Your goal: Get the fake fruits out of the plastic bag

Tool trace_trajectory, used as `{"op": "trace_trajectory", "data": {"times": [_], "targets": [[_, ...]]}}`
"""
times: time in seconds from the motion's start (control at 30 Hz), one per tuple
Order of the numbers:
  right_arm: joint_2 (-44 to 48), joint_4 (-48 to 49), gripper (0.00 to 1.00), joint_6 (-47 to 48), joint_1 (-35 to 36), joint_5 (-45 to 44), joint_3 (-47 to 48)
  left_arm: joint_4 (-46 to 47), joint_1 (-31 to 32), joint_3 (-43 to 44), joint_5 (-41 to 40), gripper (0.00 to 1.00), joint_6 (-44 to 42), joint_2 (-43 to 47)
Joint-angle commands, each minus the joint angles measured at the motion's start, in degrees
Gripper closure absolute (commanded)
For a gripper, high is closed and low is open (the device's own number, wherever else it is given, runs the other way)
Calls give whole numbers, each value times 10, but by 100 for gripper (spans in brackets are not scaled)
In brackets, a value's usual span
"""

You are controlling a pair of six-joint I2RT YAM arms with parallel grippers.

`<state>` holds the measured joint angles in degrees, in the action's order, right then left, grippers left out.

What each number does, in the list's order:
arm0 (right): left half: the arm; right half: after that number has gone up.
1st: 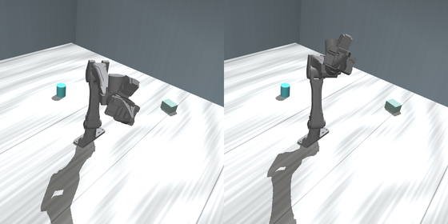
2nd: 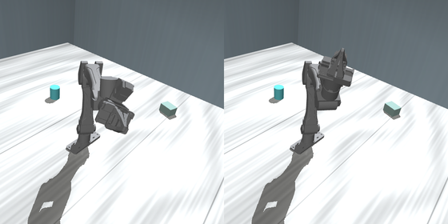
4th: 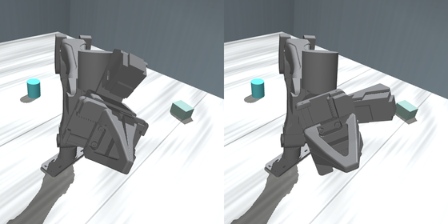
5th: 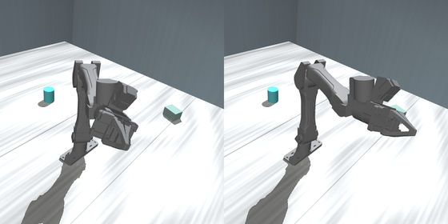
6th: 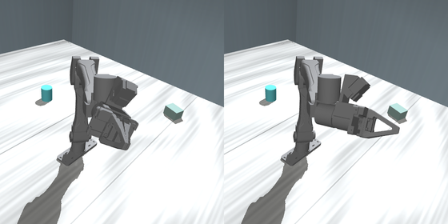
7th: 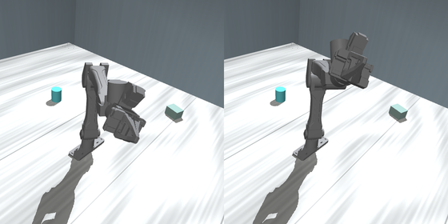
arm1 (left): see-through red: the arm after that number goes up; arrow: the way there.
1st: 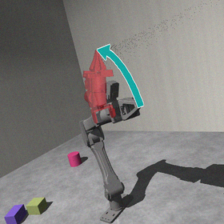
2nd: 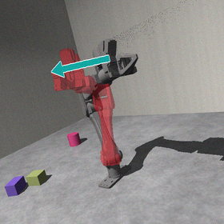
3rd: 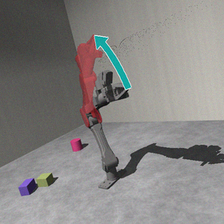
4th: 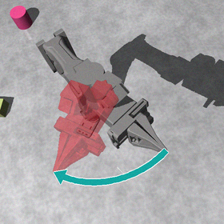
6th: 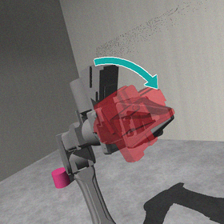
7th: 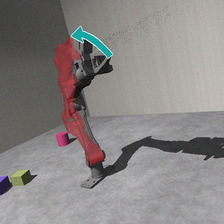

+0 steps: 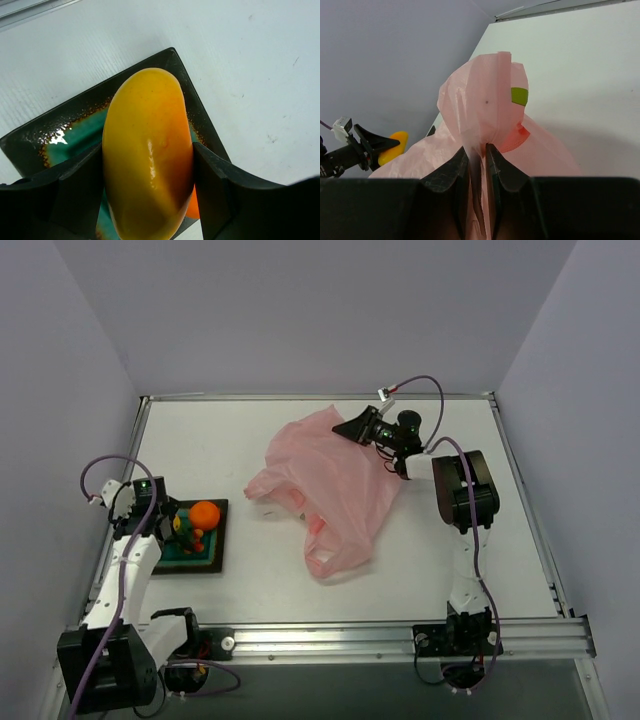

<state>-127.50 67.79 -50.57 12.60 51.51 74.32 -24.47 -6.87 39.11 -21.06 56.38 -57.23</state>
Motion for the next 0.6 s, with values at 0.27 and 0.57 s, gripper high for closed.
{"op": "trace_trajectory", "data": {"times": [0.27,0.57], "targets": [[46,19,86,28,4,12,-12,102,-5,-25,19,57,-7,-73],[47,9,86,31,8,11,-11,101,-5,-54,22,17,-22,-46]]}}
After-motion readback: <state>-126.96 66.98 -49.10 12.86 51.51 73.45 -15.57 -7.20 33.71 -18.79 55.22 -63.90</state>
